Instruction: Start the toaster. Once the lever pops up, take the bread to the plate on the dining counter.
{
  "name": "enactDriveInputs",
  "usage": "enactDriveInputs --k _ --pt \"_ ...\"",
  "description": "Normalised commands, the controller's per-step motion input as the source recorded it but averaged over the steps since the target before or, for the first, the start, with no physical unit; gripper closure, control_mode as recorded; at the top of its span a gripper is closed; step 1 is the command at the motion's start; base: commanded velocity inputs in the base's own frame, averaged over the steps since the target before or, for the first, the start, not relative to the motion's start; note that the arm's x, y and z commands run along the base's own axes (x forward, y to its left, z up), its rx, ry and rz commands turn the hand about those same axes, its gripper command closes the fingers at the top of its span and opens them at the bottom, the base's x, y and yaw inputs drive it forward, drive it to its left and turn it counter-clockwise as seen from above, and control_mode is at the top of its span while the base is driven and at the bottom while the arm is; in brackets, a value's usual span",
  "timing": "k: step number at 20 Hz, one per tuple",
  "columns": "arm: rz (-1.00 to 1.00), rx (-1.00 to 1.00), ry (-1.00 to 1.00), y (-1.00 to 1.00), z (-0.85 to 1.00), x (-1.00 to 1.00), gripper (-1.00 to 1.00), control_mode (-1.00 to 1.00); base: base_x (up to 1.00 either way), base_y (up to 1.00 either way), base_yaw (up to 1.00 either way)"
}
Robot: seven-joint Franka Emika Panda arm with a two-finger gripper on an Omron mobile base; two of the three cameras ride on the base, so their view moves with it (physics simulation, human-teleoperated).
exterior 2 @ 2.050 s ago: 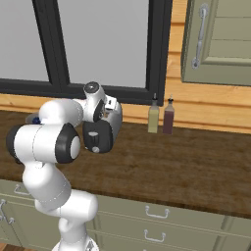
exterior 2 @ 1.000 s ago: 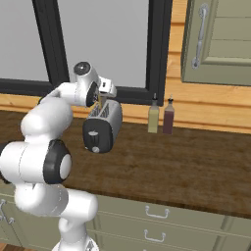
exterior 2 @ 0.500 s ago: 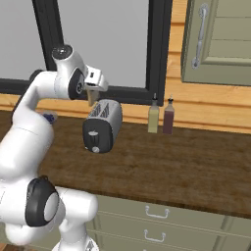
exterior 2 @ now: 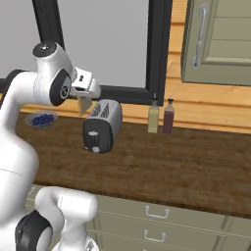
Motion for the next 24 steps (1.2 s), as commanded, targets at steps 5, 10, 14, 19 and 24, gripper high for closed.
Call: enactDriveInputs --k 5,10,14,19,24 --pt "0.0 0.0 0.0 -0.08 -0.01 -0.9 1.0 -1.0 0.0 0.0 0.0" --pt "0.0 0.0 0.02 0.0 0.0 -0.69 1.0 -1.0 0.0 0.0 0.0" --pt "0.0 0.0 0.0 0.0 0.0 -0.71 1.0 -1.0 0.0 0.0 0.0" --pt "0.0 0.0 0.01 0.0 0.0 -0.41 1.0 -1.0 0.0 0.0 0.0" --pt "0.0 0.0 0.0 0.0 0.0 -0.33 1.0 -1.0 0.0 0.0 0.0"
